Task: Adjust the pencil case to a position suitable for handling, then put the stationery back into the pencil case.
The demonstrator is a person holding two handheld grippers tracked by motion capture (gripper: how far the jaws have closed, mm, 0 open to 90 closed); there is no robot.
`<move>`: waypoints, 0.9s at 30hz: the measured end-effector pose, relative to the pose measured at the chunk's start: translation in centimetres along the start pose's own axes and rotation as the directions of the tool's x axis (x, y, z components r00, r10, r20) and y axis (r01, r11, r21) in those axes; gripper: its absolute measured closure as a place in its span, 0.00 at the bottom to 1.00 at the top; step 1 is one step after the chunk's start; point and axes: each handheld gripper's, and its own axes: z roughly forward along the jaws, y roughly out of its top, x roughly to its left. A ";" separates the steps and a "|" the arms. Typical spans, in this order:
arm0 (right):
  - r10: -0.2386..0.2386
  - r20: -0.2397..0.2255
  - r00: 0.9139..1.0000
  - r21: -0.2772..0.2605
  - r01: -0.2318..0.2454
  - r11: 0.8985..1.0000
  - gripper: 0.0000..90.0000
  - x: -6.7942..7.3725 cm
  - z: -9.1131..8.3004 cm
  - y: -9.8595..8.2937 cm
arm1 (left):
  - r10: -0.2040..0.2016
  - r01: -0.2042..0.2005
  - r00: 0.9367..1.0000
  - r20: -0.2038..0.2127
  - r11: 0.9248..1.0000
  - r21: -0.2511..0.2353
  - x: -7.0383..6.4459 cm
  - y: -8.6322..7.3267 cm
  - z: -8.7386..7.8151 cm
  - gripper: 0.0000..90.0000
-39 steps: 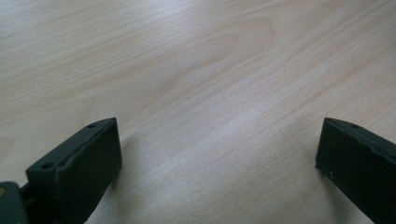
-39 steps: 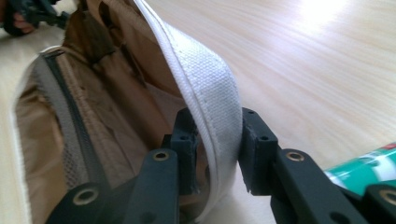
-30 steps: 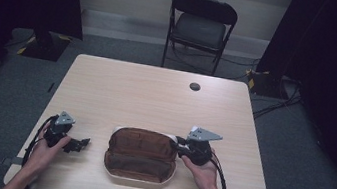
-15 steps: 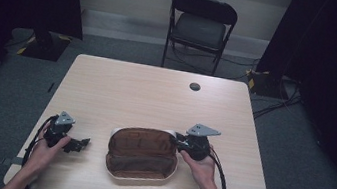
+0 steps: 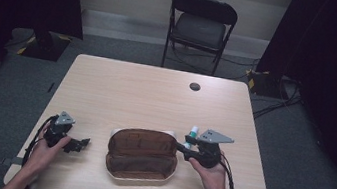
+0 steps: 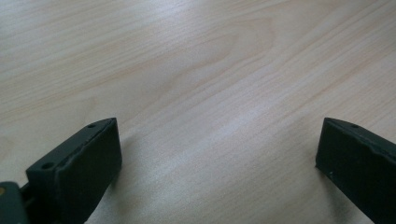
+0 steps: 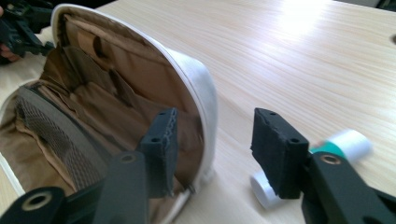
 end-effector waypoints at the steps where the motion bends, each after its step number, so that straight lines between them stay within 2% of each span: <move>1: -0.004 0.013 1.000 0.001 0.004 1.000 0.54 0.1 -0.7 -0.3 | 0.001 -0.001 1.000 0.000 1.000 0.000 0.0 0.0 0.0 0.00; 7: 0.005 0.038 0.999 0.001 -0.005 1.000 0.50 -0.4 -1.9 -0.8 | 0.000 0.000 1.000 0.000 1.000 0.000 0.0 0.0 0.0 0.00; 10: 0.024 0.093 0.995 0.003 -0.025 1.000 0.43 -1.6 -2.1 -1.3 | 0.000 0.000 1.000 -0.001 1.000 0.000 0.0 0.0 0.0 0.00; 11: 0.024 0.093 0.995 0.003 -0.025 1.000 0.43 -1.6 -2.1 -1.3 | 0.000 0.000 1.000 -0.001 1.000 0.000 0.0 0.0 0.0 0.00; 12: 0.036 0.128 0.991 0.016 -0.038 0.999 0.39 -2.2 -1.8 -1.5 | 0.000 0.000 1.000 -0.001 1.000 0.000 0.0 0.0 0.0 0.00; 14: 0.042 0.146 0.988 0.023 -0.046 0.999 0.38 -2.6 -1.5 -1.6 | 0.000 0.000 1.000 0.000 1.000 0.000 0.0 0.0 0.0 0.00; 15: 0.071 0.183 0.980 0.037 -0.079 0.996 0.34 -3.7 -0.9 -1.8 | 0.000 0.000 1.000 0.000 1.000 0.000 0.0 0.0 0.0 0.00; 16: 0.082 0.194 0.978 0.047 -0.093 0.995 0.32 -4.0 -0.7 -1.9 | 0.000 0.000 1.000 0.000 1.000 0.000 0.0 0.0 0.0 0.00; 18: 0.098 0.201 0.975 0.062 -0.112 0.992 0.31 -4.6 -0.1 -1.9 | 0.000 0.000 1.000 -0.001 1.000 0.000 0.0 0.0 0.0 0.00; 23: 0.077 0.233 0.969 0.080 -0.098 0.992 0.30 -5.4 1.1 -1.9 | 0.000 0.000 1.000 0.000 1.000 0.001 0.0 0.0 0.0 0.00; 27: 0.081 0.236 0.968 0.093 -0.106 0.990 0.30 -5.7 2.1 -2.2 | 0.000 0.000 1.000 0.000 1.000 0.000 0.0 0.0 0.0 0.00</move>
